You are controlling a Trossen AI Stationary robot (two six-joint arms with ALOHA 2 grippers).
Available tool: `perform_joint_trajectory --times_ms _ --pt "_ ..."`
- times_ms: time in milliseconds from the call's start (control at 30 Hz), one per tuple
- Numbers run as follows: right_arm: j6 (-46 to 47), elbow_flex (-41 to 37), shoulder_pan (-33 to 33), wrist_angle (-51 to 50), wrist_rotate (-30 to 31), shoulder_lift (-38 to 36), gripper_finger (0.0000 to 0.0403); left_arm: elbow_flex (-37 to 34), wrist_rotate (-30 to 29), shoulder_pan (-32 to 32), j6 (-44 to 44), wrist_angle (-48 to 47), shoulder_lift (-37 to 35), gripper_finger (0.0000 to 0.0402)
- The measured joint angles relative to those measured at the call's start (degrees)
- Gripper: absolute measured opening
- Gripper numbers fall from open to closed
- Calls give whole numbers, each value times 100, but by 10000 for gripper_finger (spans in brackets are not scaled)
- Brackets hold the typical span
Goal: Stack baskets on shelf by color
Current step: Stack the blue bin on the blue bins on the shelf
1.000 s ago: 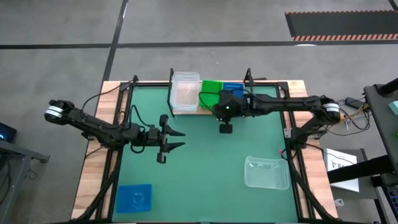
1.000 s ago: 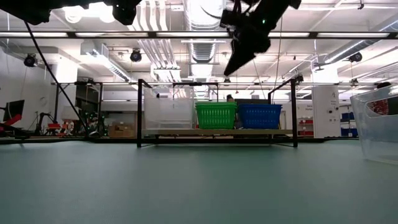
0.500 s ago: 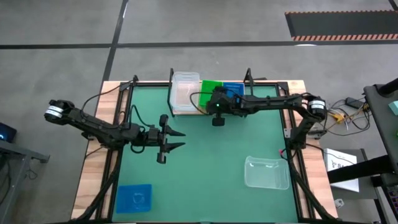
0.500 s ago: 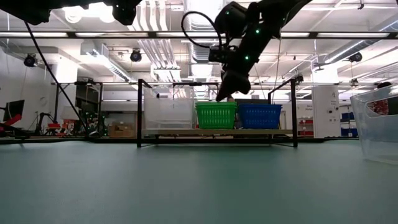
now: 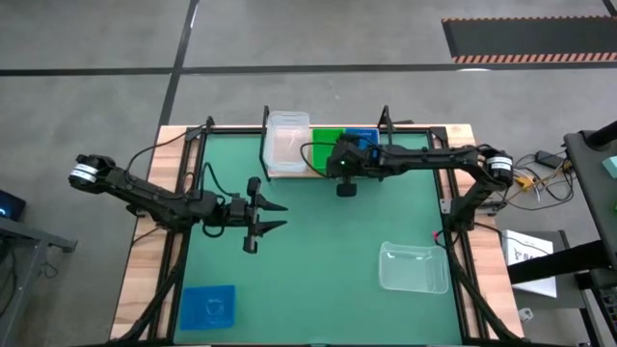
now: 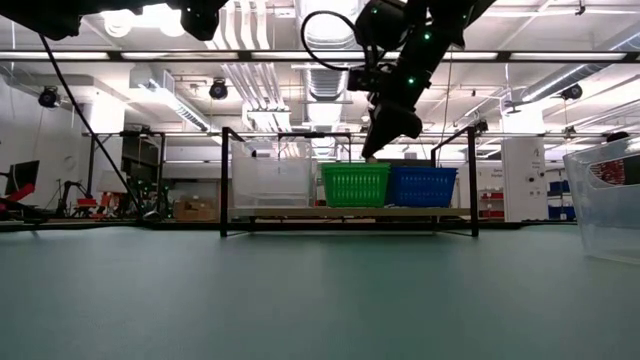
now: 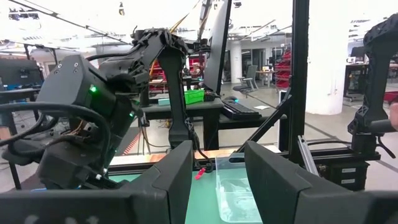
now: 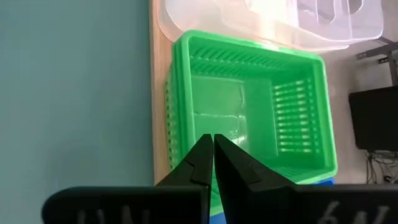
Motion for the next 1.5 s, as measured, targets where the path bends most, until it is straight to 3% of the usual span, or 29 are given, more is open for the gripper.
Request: perform_joint_trajectory --times_ms 233,333,467,700,833,1033,1100,1200,1300,1500 --pt "146 -1 104 161 -62 -70 9 0 0 0 2 -1 0 132" --pt "309 -2 307 121 -814 -343 9 0 -24 0 -74 -36 0 132" --pt "468 -79 678 -21 -1823 -827 9 10 -490 -4 -554 -94 70 132" --pt "741 -673 1632 -75 -2099 -1734 9 483 -932 -101 -1681 -1075 571 131" --pt "889 -1070 2088 -59 -2065 -2135 9 1095 -782 -654 -3139 -2729 950 131" --pt "875 -1619 2400 464 -2058 -2464 9 3177 -469 -1857 -7335 -7870 1753 131" --pt "734 -1768 2402 687 -2058 -2483 9 3794 -60 -2110 -8561 -9027 2150 131" --pt "620 -1882 2400 883 -2051 -2461 9 4487 964 -2384 -9976 -9825 2610 131" --pt "562 -1987 2398 1029 -2045 -2428 9 4732 1795 -2659 -10952 -9973 2997 131" --pt "561 -2117 2398 1035 -2046 -2426 9 4667 2323 -2891 -12149 -10010 3435 131"
